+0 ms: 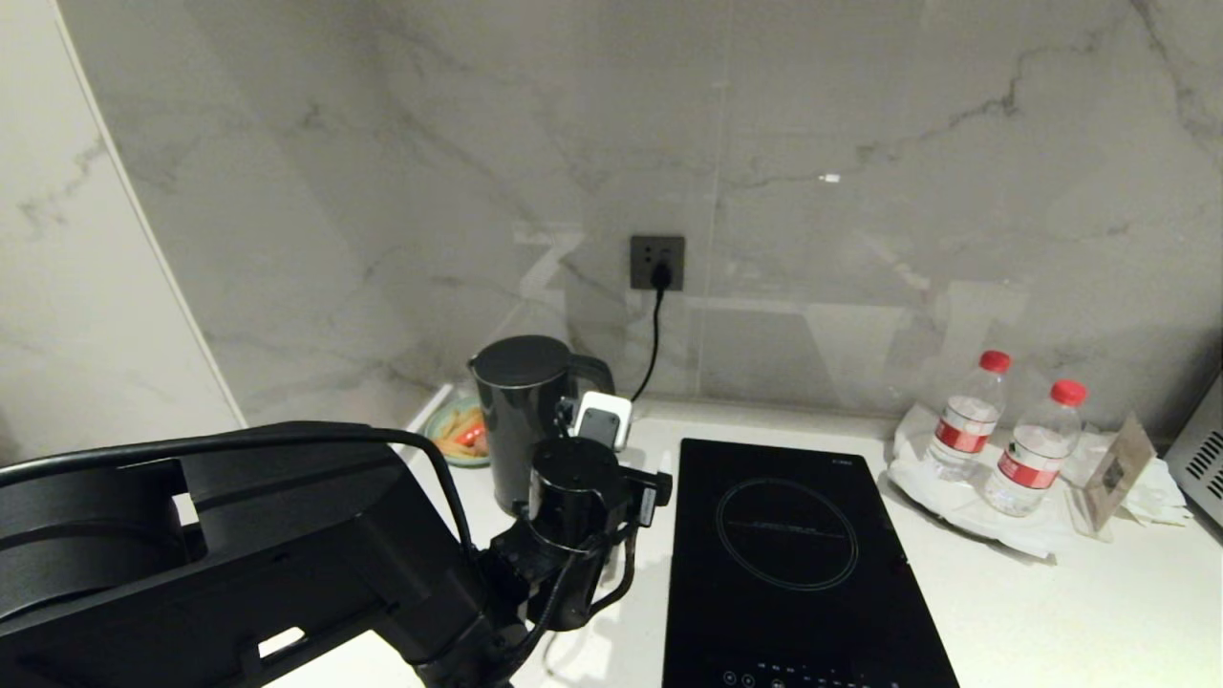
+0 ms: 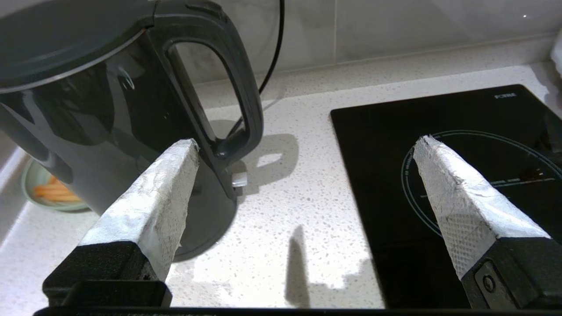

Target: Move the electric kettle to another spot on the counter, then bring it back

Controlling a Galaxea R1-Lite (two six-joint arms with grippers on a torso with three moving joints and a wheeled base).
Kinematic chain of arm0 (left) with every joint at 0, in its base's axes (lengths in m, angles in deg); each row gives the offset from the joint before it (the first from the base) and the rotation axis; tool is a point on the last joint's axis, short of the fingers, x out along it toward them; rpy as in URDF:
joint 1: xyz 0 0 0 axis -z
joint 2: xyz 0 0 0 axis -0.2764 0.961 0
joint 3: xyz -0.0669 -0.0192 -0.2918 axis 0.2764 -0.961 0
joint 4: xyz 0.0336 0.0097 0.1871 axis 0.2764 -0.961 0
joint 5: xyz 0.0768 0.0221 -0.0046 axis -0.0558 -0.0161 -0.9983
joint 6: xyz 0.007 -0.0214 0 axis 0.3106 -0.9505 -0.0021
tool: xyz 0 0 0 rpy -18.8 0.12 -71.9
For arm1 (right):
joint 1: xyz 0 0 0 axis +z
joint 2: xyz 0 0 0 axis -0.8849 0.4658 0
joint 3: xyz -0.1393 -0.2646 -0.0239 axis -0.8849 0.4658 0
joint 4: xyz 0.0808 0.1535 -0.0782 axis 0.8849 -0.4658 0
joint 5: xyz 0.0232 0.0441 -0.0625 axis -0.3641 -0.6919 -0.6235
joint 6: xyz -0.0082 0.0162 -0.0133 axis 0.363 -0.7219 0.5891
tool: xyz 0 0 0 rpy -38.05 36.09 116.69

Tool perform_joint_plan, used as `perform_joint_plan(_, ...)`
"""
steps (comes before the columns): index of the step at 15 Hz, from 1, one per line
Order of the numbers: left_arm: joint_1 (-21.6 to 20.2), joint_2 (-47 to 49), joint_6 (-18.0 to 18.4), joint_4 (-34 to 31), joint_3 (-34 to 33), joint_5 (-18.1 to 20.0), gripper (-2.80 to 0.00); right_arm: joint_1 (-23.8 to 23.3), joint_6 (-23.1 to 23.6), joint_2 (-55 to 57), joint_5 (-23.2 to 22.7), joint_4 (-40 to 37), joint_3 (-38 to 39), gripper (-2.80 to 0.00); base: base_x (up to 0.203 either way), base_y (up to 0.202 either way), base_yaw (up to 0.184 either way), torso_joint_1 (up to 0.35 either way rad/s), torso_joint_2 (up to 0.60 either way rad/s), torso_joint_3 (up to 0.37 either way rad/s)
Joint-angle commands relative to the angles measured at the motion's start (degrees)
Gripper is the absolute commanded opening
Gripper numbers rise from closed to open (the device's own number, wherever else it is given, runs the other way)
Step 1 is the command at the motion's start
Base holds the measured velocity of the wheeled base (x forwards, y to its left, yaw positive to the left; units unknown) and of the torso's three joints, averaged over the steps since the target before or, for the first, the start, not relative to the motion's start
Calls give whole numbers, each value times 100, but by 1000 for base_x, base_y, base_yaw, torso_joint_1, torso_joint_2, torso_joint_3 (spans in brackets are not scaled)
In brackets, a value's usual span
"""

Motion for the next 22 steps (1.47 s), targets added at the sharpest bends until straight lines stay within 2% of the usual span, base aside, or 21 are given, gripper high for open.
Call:
perform_joint_plan(1,-1,36,-35,41,-9,-20,0,0,0,9,-2,-2,0,-280,0,0,0,0,0,0)
perform_joint_plan(4,-1,27,-131,32,-80,-20,0,0,0,9,-2,-2,0,-280,0,0,0,0,0,0)
perform_joint_plan(5,-1,45,-131,19,-55,-20,-280,0,0,2,-2,-2,0,-280,0,0,0,0,0,0)
perform_joint_plan(22,78,168,-290,-3,-8,-11,-280,0,0,9,-2,-2,0,-280,0,0,0,0,0,0)
